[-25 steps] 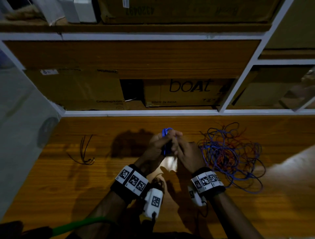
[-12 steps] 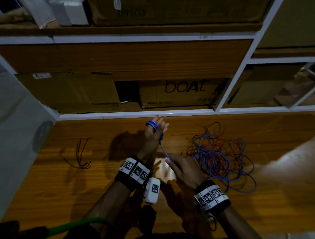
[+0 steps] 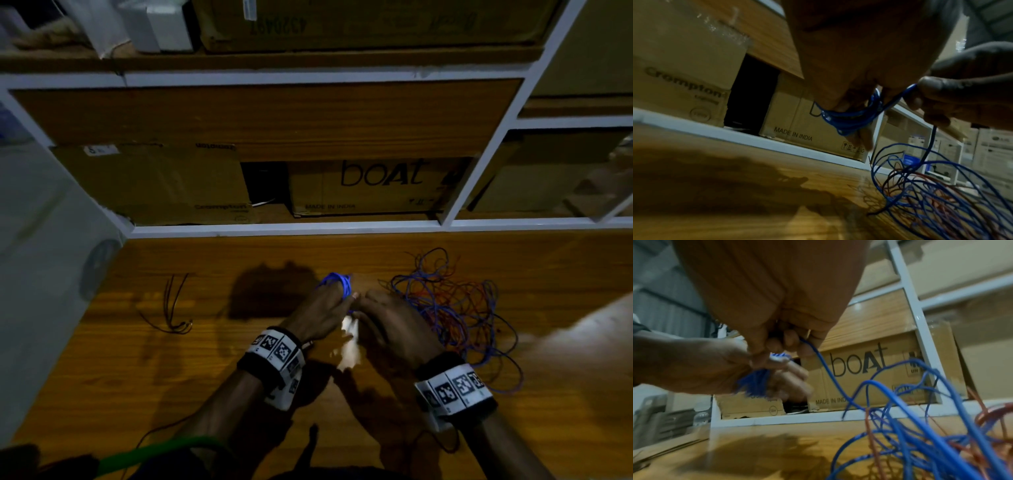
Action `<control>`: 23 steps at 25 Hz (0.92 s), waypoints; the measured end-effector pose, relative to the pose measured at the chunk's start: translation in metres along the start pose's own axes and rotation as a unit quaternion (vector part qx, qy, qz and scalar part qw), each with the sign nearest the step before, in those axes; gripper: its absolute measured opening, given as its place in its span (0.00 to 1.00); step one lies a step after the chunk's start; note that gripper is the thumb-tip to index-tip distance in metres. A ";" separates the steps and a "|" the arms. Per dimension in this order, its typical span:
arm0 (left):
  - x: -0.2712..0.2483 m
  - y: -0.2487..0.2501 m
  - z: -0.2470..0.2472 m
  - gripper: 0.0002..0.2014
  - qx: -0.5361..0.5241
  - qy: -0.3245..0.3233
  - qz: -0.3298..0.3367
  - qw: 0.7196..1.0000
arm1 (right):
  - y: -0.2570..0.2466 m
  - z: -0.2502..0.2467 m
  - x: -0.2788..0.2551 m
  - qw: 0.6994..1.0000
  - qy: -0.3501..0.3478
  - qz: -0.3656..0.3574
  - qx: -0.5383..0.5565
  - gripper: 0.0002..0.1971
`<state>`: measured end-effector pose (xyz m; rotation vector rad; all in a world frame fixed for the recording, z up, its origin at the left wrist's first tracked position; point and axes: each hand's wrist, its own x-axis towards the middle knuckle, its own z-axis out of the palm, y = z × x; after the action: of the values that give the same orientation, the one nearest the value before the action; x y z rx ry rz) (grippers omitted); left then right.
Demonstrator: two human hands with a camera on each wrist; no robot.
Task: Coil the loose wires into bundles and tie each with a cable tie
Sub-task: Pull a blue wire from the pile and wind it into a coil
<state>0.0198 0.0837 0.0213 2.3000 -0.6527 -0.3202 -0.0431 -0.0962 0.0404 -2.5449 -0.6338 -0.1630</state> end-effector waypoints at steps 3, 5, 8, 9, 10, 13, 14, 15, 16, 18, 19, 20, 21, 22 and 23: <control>-0.014 0.008 -0.006 0.28 -0.119 -0.006 -0.008 0.993 | -0.003 -0.009 0.003 1.000 0.006 -0.019 0.007 0.11; -0.022 0.017 -0.011 0.36 -0.174 -0.024 -0.001 0.985 | -0.003 -0.010 0.007 1.000 0.013 -0.007 0.028 0.12; -0.027 0.026 -0.018 0.34 -0.281 -0.042 -0.005 0.959 | -0.006 -0.008 0.014 0.995 0.054 0.005 0.081 0.08; -0.029 0.027 -0.022 0.33 -0.316 -0.045 -0.010 0.948 | -0.007 -0.009 0.017 0.990 0.077 0.016 0.120 0.06; -0.030 0.028 -0.024 0.32 -0.345 -0.047 -0.013 0.937 | -0.007 -0.009 0.019 0.980 0.105 0.032 0.167 0.05; -0.037 0.025 -0.033 0.25 -0.411 -0.041 -0.031 0.910 | -0.005 -0.004 0.022 0.946 0.141 0.086 0.279 0.04; -0.039 0.024 -0.037 0.23 -0.429 -0.026 -0.040 0.902 | -0.004 0.000 0.021 0.940 0.129 0.095 0.301 0.07; -0.041 0.022 -0.040 0.23 -0.446 -0.004 -0.044 0.894 | -0.005 0.005 0.016 0.937 0.115 0.100 0.316 0.12; -0.042 0.020 -0.042 0.24 -0.463 0.016 -0.042 0.885 | -0.005 0.011 0.011 0.934 0.098 0.106 0.326 0.18; -0.045 0.021 -0.047 0.23 -0.513 0.043 -0.031 0.857 | -0.003 0.023 0.000 0.942 0.067 0.112 0.308 0.23; -0.046 0.024 -0.052 0.23 -0.554 0.062 -0.028 0.830 | 0.001 0.031 -0.006 0.948 0.055 0.117 0.289 0.24; -0.045 0.025 -0.057 0.23 -0.602 0.083 -0.027 0.794 | 0.008 0.038 -0.011 0.954 0.042 0.127 0.267 0.25; -0.044 0.028 -0.065 0.22 -0.643 0.097 -0.024 0.759 | 0.015 0.044 -0.018 0.963 0.027 0.141 0.229 0.26; -0.042 0.029 -0.072 0.21 -0.669 0.109 -0.019 0.735 | 0.021 0.048 -0.027 0.971 0.014 0.158 0.180 0.26; -0.040 0.032 -0.080 0.19 -0.679 0.121 -0.012 0.724 | 0.025 0.051 -0.035 0.976 0.001 0.172 0.134 0.25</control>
<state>0.0070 0.1316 0.1025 0.8736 -0.0924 -0.3271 -0.0626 -0.1035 -0.0224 -2.3456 -0.1892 0.0385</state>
